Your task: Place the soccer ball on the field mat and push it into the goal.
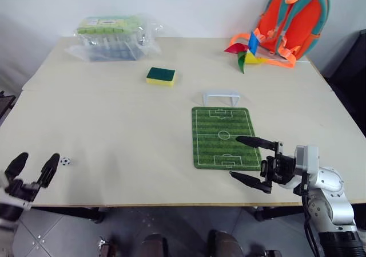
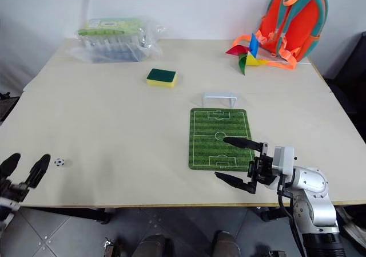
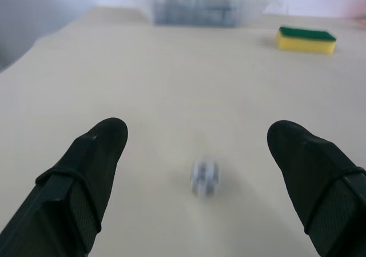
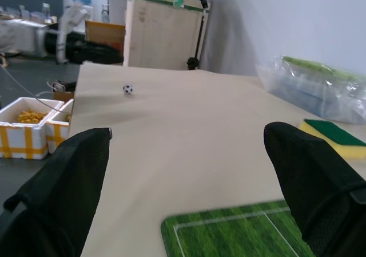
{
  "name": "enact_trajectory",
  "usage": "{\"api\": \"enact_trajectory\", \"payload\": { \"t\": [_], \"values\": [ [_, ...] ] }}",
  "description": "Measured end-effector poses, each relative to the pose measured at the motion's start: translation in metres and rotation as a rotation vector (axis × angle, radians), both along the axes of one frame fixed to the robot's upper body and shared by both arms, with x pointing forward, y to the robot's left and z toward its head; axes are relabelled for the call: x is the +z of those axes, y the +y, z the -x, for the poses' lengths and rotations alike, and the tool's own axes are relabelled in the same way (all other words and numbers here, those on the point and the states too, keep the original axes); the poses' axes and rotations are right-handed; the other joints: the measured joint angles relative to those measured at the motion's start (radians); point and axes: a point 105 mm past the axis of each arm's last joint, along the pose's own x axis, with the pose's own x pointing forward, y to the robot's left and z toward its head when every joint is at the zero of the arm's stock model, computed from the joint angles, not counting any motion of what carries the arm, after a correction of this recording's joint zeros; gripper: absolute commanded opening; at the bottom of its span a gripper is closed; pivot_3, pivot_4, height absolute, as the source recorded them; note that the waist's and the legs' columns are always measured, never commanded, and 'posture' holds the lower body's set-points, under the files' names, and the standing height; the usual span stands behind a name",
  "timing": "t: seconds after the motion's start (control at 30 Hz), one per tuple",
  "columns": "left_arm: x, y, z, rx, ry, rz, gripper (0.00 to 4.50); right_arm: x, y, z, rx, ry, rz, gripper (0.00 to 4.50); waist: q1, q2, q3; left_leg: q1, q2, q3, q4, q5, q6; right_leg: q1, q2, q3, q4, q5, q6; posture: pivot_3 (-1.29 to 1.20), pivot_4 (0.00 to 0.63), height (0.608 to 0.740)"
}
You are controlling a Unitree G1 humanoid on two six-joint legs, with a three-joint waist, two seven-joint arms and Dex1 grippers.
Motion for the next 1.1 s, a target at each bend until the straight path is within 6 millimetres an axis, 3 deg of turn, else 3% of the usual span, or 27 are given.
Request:
{"api": "enact_trajectory", "payload": {
  "t": [0.2, 0.4, 0.5, 0.8, 0.9, 1.0, 1.1],
  "values": [
    [-0.018, -0.008, -0.023, -0.031, 0.11, 0.016, 4.47, -0.003, -0.003, 0.001, -0.012, -0.01, 0.017, 4.5, -0.006, 0.0, 0.0, 0.002, 0.001, 0.003, -0.001, -0.001, 0.0, 0.0, 0.0, 0.001, 0.0, 0.0, 0.0, 0.0, 0.15, 0.74],
    [-0.039, -0.008, -0.017, -0.038, 0.216, 0.011, 4.47, -0.009, -0.01, 0.004, -0.059, 0.002, 0.014, 4.5, -0.004, 0.0, 0.0, 0.003, 0.001, 0.004, -0.001, -0.002, 0.0, 0.0, 0.0, 0.003, 0.0, 0.0, 0.0, 0.0, 0.15, 0.74],
    [-0.043, -0.007, -0.015, -0.036, 0.237, 0.008, 3.86, -0.013, -0.012, 0.007, -0.066, 0.003, 0.015, 4.5, -0.002, 0.0, 0.0, 0.004, 0.001, 0.005, -0.001, -0.002, 0.0, 0.0, 0.0, 0.004, 0.0, 0.0, 0.0, 0.0, 0.15, 0.74],
    [-0.049, 0.001, -0.014, -0.044, 0.263, 0.019, 0.91, -0.025, -0.021, 0.01, -0.076, 0.006, 0.027, 4.5, -0.003, 0.0, 0.0, 0.005, 0.001, 0.007, -0.001, -0.003, 0.0, 0.0, 0.0, 0.006, 0.001, 0.0, 0.0, 0.0, 0.15, 0.74],
    [-0.046, -0.004, -0.015, -0.092, 0.238, 0.008, 0.81, -0.029, -0.028, 0.011, -0.088, 0.01, 0.031, 4.5, -0.002, 0.0, 0.0, 0.005, 0.001, 0.007, -0.001, -0.003, 0.0, 0.0, 0.0, 0.006, 0.001, 0.0, 0.0, 0.0, 0.15, 0.74],
    [-0.03, -0.016, -0.021, -0.19, 0.156, -0.016, 0.81, -0.033, -0.037, 0.012, -0.11, 0.013, 0.036, 4.5, -0.001, 0.0, 0.0, 0.006, 0.001, 0.007, -0.001, -0.003, 0.0, 0.0, 0.0, 0.006, 0.001, 0.0, 0.0, 0.0, 0.15, 0.74],
    [-0.003, -0.057, -0.038, -0.43, 0.09, -0.097, 0.81, -0.035, -0.053, 0.014, -0.125, 0.008, 0.09, 4.5, 0.011, -0.001, 0.0, 0.006, 0.001, 0.007, 0.0, -0.003, 0.001, 0.001, 0.0, 0.006, 0.001, 0.0, 0.0, 0.0, 0.15, 0.74]
  ]
}}
